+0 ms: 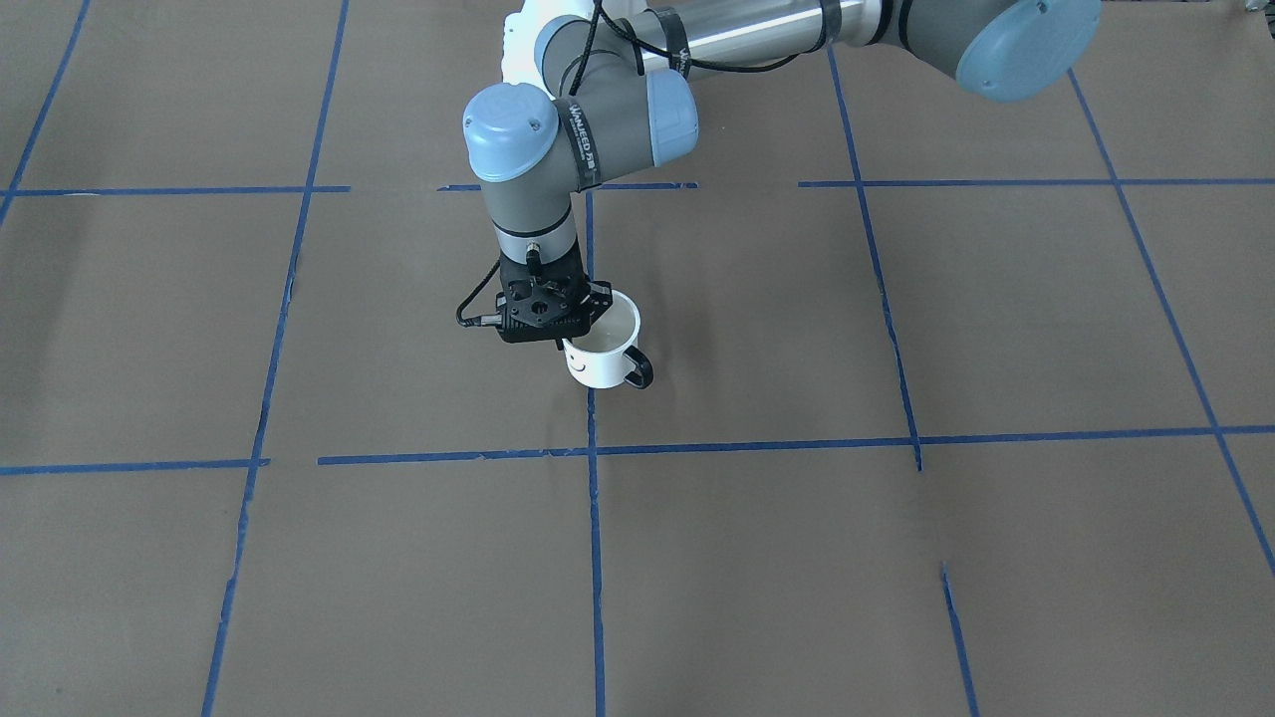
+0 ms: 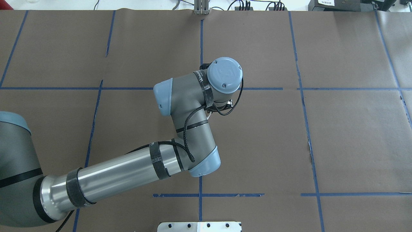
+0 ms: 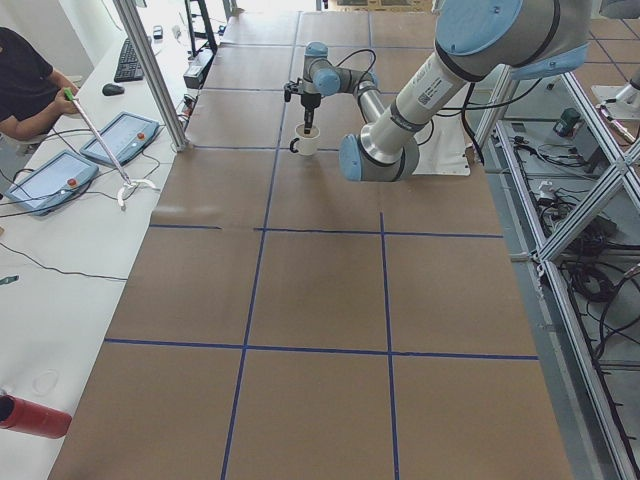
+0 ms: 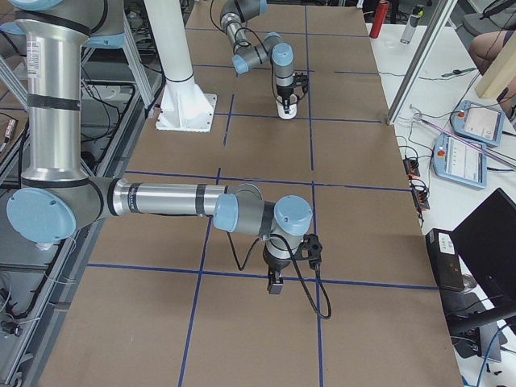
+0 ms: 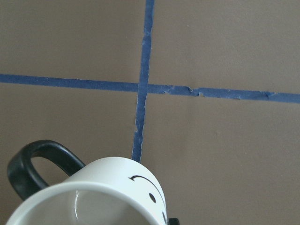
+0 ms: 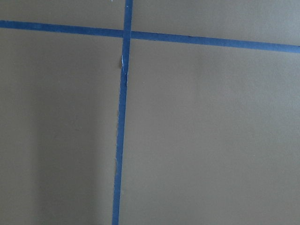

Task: Flip mug
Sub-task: 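Lift the mug with the left gripper and rotate it upright toward the table center, then lower the upright mug onto the table with the left gripper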

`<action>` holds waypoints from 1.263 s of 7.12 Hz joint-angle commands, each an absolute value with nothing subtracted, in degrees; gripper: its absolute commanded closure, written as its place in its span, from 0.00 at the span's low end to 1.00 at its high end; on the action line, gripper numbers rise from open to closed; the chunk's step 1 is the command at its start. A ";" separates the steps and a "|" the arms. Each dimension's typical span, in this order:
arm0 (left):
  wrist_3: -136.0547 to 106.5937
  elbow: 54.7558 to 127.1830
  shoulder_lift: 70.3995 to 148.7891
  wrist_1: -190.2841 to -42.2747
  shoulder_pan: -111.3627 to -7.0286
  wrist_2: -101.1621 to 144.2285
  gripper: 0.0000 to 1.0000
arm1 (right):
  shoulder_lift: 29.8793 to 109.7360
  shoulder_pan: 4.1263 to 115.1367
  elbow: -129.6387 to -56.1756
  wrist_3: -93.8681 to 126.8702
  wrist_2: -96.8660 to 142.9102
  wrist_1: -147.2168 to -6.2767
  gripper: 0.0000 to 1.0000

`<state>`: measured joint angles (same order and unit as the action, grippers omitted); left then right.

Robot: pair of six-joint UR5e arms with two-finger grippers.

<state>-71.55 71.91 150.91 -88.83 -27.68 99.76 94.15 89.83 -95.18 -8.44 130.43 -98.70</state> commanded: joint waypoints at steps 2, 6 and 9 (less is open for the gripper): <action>-71.63 71.63 150.38 -90.53 -27.60 99.84 1.00 | 94.13 89.82 -95.19 -8.44 130.43 -98.70 0.00; -71.98 70.40 150.29 -92.81 -27.42 100.28 1.00 | 94.13 89.82 -95.19 -8.44 130.43 -98.70 0.00; -71.98 70.58 150.56 -92.99 -27.42 100.28 1.00 | 94.13 89.82 -95.19 -8.44 130.43 -98.70 0.00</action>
